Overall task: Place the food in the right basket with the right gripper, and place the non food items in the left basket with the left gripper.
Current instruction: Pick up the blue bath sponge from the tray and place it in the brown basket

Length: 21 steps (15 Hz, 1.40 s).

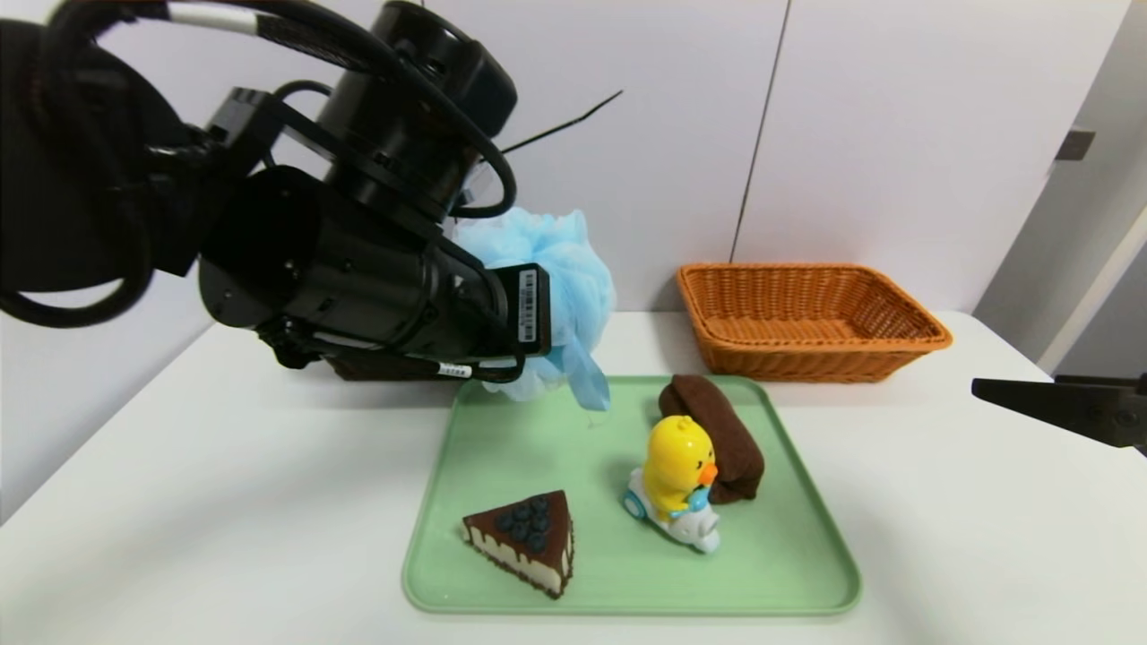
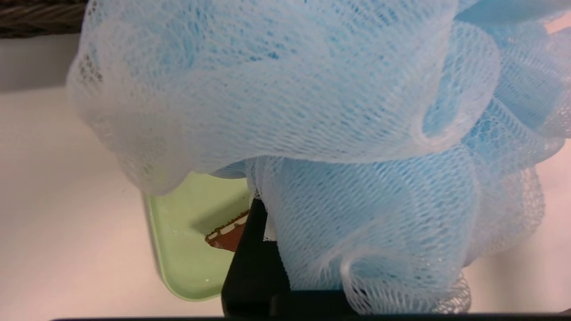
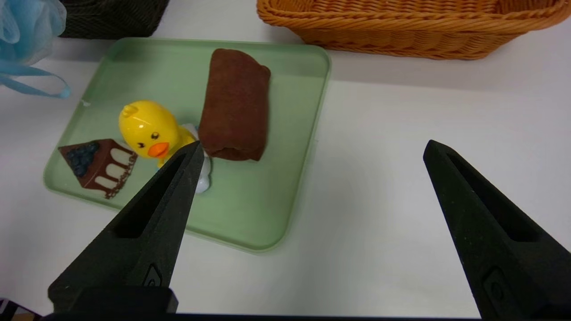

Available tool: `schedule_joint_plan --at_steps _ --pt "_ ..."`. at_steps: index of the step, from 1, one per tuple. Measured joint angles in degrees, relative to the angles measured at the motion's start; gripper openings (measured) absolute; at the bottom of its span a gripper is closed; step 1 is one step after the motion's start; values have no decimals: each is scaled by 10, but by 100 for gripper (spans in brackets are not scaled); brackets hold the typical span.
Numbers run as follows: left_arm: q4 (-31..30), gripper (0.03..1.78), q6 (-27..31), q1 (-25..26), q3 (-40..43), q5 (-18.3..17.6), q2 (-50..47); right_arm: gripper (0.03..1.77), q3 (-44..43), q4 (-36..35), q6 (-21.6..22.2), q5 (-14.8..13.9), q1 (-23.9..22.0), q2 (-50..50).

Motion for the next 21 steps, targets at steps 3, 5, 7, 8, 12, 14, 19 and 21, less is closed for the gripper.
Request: schedule_joint_plan --at_steps 3,5,7,8,12,14,19,21 --pt "1 30 32 12 -8 0 -31 170 -8 0 1 0 24 -1" --pt "1 30 51 44 -25 0 -41 170 -9 -1 8 0 32 -1" --pt "3 30 79 91 -43 0 -39 170 -8 -3 14 1 34 1" --pt "3 30 97 115 -51 -1 -34 170 -7 -2 15 0 35 2" --pt "-1 30 140 230 -86 -32 15 170 -3 -2 16 0 35 4" --pt "0 30 143 272 -116 -42 51 170 -1 -1 16 -1 35 3" --pt "2 30 143 325 -161 -55 131 170 -6 -1 17 0 34 1" --pt "2 30 143 333 -168 -57 148 170 -20 2 17 0 35 -5"
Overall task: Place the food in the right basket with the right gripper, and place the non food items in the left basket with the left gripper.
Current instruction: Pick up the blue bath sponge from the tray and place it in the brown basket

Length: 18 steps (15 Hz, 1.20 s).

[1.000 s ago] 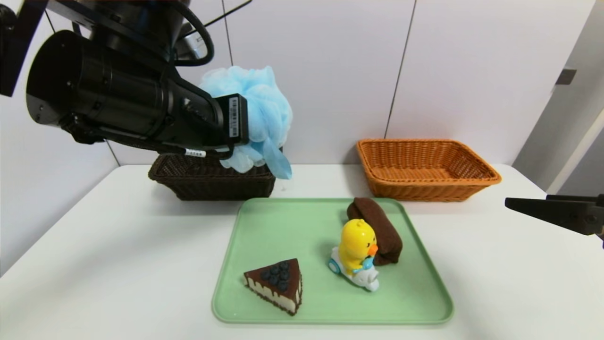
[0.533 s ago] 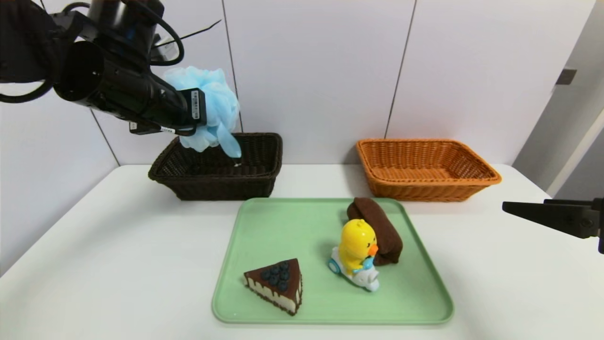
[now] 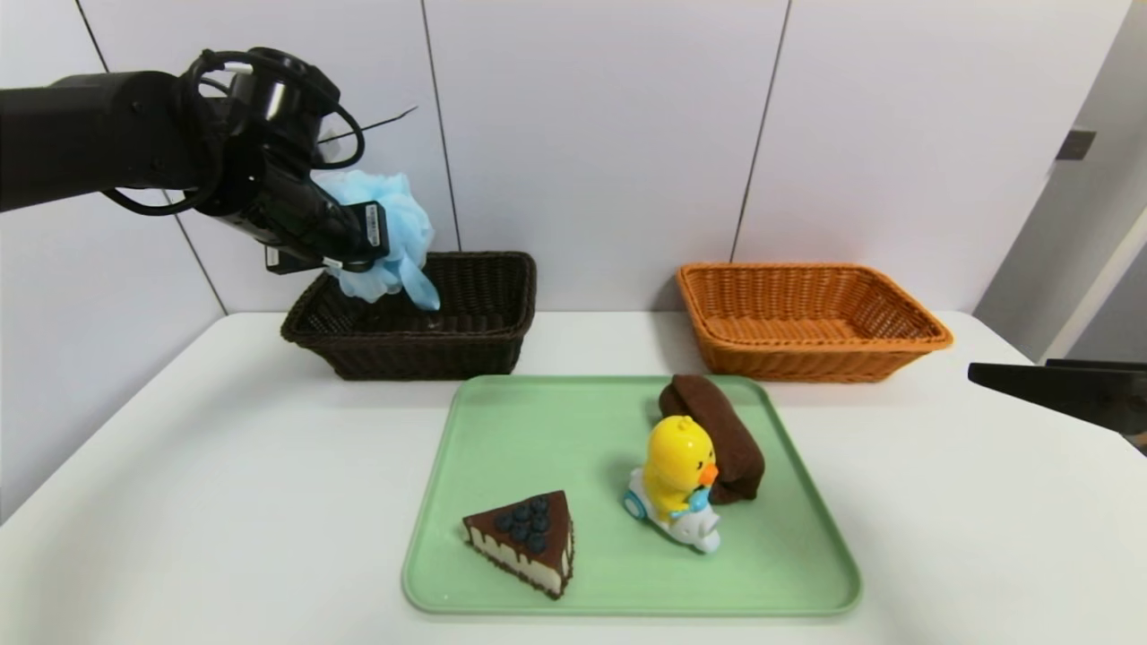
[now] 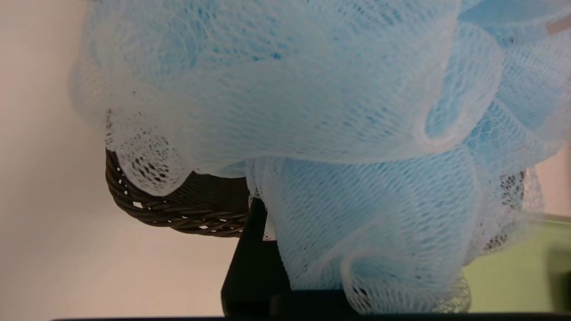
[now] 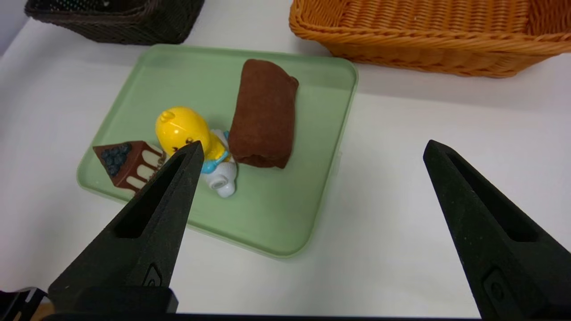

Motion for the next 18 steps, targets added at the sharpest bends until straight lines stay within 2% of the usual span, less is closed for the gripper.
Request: schedule_joint_plan --at_steps 4,9,10,13,18 --pt "-2 30 -1 11 -4 0 23 170 -42 42 -1 1 7 -22" --pt "-2 33 -3 13 -6 -9 37 170 -56 55 0 0 24 -39" --pt "-2 51 -4 13 -7 -13 38 170 -56 55 0 0 25 -40" --pt "-3 90 -3 13 -7 -14 36 170 -53 55 0 0 25 -42" --pt "1 129 -3 13 -7 -14 15 170 -48 55 1 0 24 -43"
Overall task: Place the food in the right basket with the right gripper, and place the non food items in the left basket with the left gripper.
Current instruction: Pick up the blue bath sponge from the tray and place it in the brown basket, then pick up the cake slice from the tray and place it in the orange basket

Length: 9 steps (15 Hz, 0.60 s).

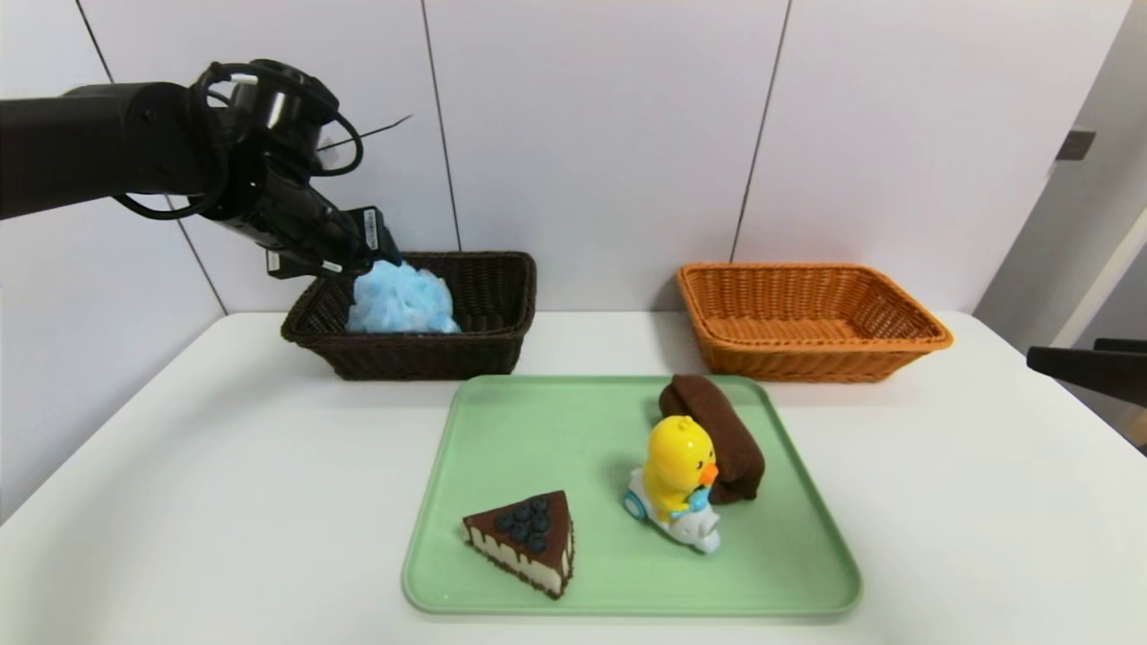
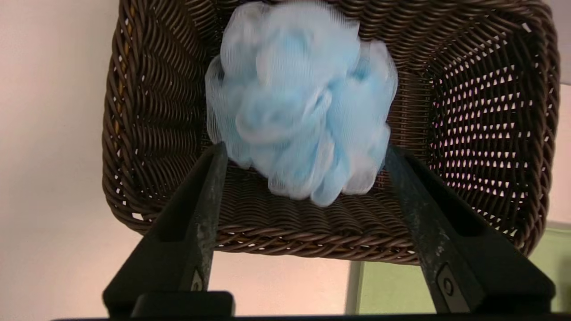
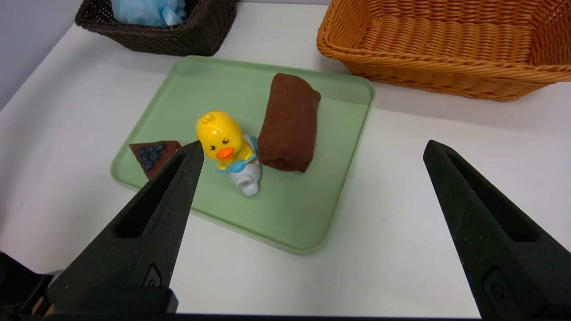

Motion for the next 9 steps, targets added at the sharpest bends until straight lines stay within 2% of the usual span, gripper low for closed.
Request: schedule_joint_plan --at_steps 4,9 --pt "2 145 -7 0 8 -1 -54 170 7 0 0 0 0 0" --pt "29 157 -8 -15 12 -1 -131 170 12 -5 10 0 -1 0"
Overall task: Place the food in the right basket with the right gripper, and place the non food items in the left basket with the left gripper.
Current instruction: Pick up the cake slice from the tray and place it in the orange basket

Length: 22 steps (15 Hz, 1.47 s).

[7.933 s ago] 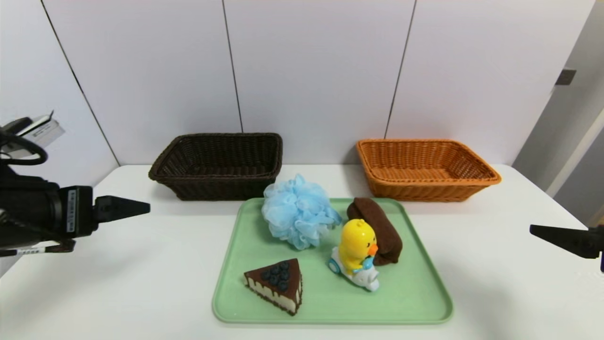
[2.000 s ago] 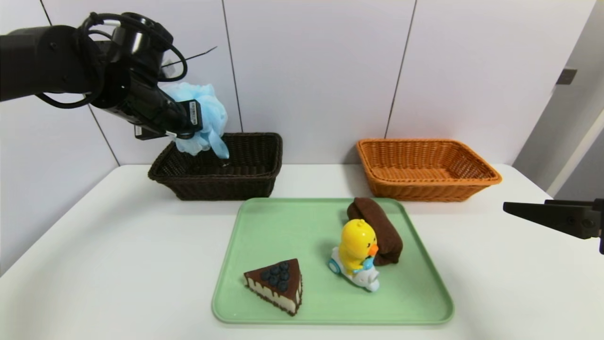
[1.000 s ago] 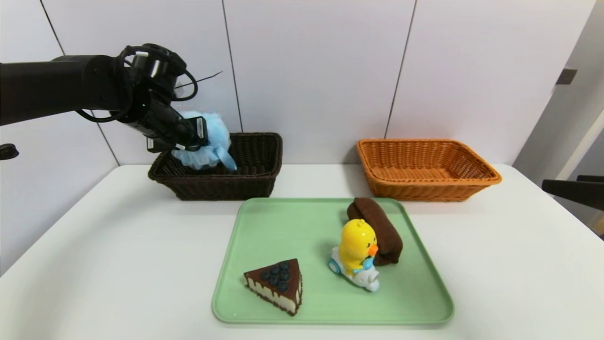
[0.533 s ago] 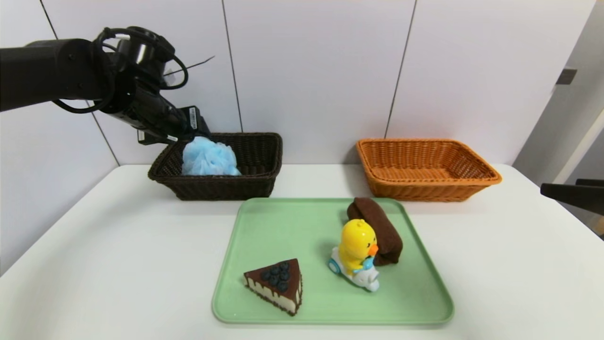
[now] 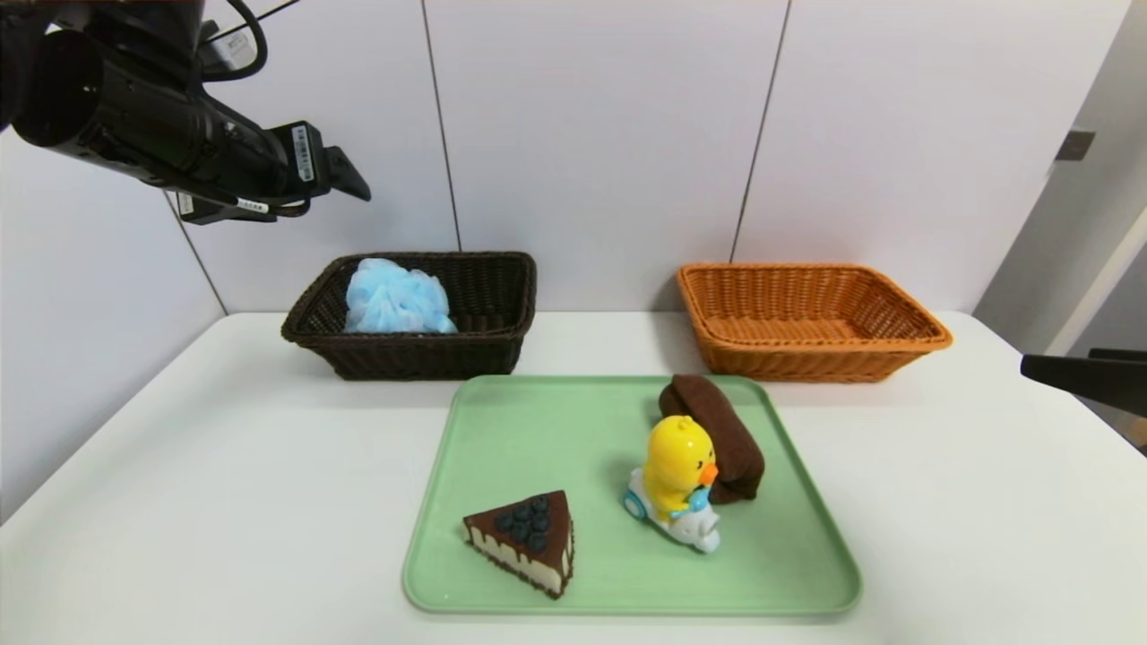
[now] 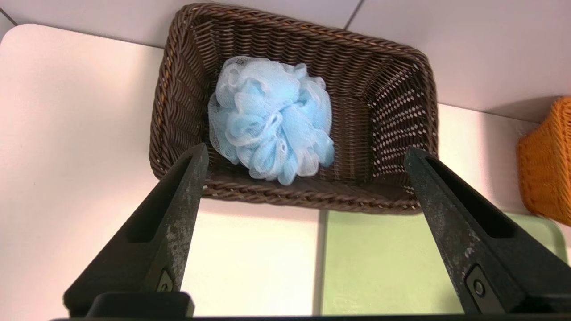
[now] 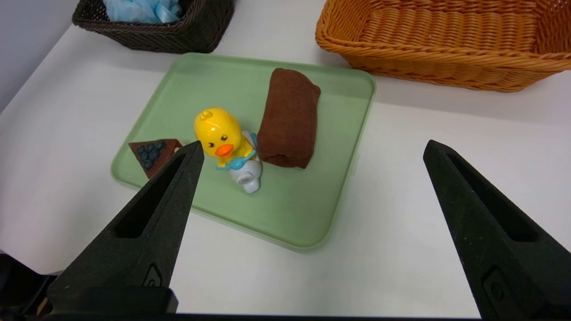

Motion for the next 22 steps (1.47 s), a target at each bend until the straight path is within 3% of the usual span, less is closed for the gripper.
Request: schedule_joint_plan --at_steps 5,13,17,22 --pt "12 163 -2 -39 63 1 -52 170 3 2 3 -2 -4 1" --pt "6 167 -35 -185 190 1 -128 170 12 3 2 -2 -5 5" --pt "-12 169 -33 -213 204 0 -127 170 12 3 3 -4 -5 5" --pt "-15 169 -31 -220 215 -30 -129 170 12 3 3 -2 -5 4"
